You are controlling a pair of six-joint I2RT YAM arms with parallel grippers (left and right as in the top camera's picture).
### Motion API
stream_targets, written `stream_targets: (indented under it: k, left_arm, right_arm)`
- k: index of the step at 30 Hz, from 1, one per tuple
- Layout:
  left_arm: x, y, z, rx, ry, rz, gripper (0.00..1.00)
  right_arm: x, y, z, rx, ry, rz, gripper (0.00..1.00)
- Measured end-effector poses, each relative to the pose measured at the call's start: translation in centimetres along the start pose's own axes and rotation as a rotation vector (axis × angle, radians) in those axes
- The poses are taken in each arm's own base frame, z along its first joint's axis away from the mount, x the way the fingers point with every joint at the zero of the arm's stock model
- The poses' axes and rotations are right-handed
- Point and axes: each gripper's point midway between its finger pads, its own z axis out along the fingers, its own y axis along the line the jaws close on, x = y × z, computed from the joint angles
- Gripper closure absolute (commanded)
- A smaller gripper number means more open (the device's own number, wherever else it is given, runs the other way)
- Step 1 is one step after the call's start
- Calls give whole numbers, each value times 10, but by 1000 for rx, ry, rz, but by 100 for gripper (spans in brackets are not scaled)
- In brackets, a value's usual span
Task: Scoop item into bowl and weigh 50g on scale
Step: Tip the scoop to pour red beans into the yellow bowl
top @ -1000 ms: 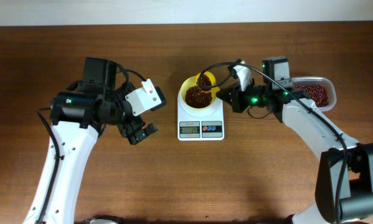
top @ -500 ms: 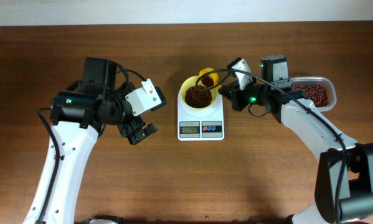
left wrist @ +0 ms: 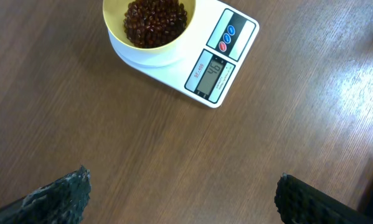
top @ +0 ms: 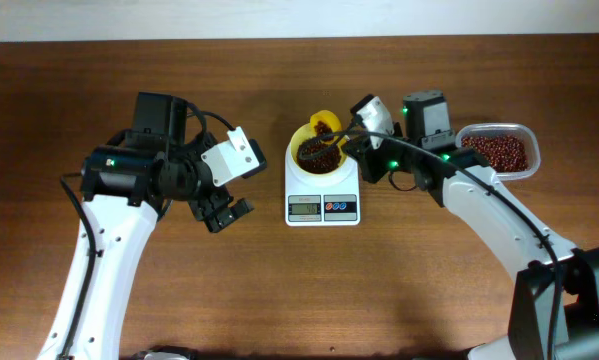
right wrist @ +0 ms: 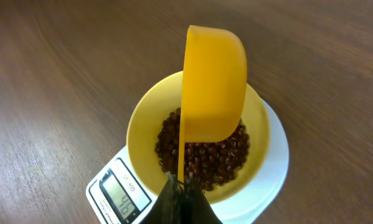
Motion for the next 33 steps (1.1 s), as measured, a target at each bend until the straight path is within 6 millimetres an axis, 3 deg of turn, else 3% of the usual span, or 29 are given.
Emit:
stream_targets:
  k: [1, 3, 17, 33]
  left_arm:
    - [0, 0, 0, 0, 0, 0, 1]
    - [0, 0, 0, 0, 0, 0, 1]
    - [0, 0, 0, 0, 0, 0, 1]
    - [0, 0, 0, 0, 0, 0, 1]
  right_arm:
    - [11, 1, 2, 29, 54, -16, 96]
    - [13, -3, 3, 67, 70, -48, 96]
    - [9, -2, 3, 63, 55, -62, 96]
    - [4, 21, -1, -98, 29, 290, 96]
